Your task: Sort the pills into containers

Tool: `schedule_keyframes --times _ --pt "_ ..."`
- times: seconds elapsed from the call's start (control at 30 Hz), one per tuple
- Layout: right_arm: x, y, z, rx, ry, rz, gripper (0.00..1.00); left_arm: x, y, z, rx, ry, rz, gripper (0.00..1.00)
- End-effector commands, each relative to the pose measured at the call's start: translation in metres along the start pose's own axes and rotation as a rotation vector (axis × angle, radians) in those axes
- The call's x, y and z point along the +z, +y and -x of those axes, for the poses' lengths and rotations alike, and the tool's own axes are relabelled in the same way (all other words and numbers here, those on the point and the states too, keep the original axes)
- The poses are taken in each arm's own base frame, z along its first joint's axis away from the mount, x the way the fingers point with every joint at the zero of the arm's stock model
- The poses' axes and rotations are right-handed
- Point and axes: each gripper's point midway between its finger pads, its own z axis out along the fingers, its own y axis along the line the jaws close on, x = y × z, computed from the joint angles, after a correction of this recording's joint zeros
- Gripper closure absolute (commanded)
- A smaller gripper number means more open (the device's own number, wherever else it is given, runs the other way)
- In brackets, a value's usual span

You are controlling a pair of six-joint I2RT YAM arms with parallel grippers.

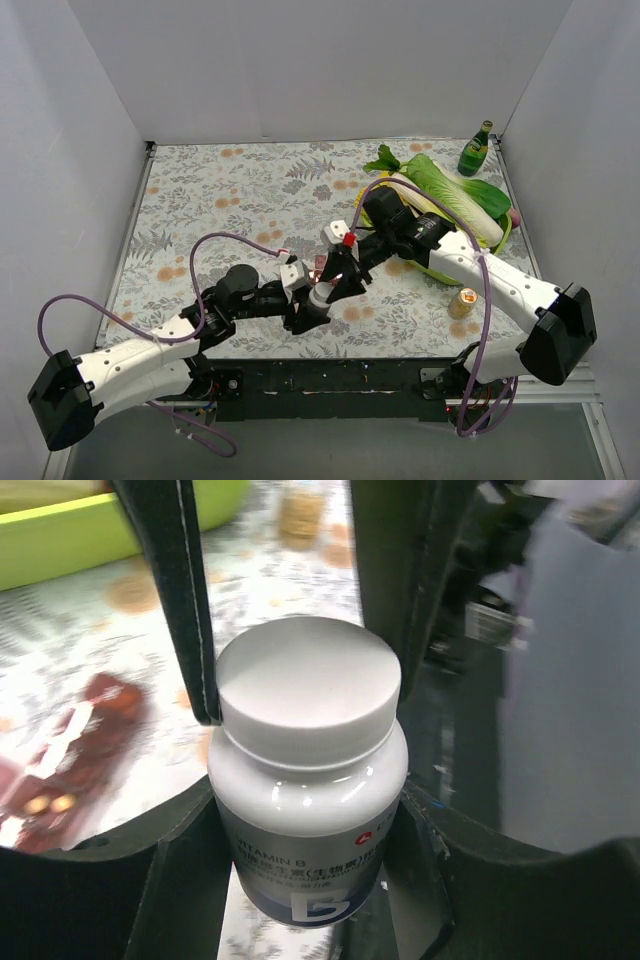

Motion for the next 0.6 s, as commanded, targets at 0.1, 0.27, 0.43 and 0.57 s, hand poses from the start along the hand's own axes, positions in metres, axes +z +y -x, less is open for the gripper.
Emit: schedule_keyframes --times 0.1,0.27,0.43,0.57 --pt "-0.008 -0.066 -0.055 0.664 0.024 -0.418 0.76 -0.023 0.118 0.092 0.077 -0.348 0.666 1.0" --pt "-0.024 -0.081 -0.054 0.737 -0.049 -0.454 0.69 -0.01 0.139 0.071 0.074 -0.289 0.721 1.0" --pt "-0.033 -0.045 -0.003 0.336 -0.126 -0.21 0.15 0.019 0.087 0.047 0.132 -0.189 0.367 1.0" --pt "-0.056 -0.027 0.015 0.092 -0.129 -0.2 0.07 0.019 0.028 0.019 0.089 -0.102 0.048 1.0"
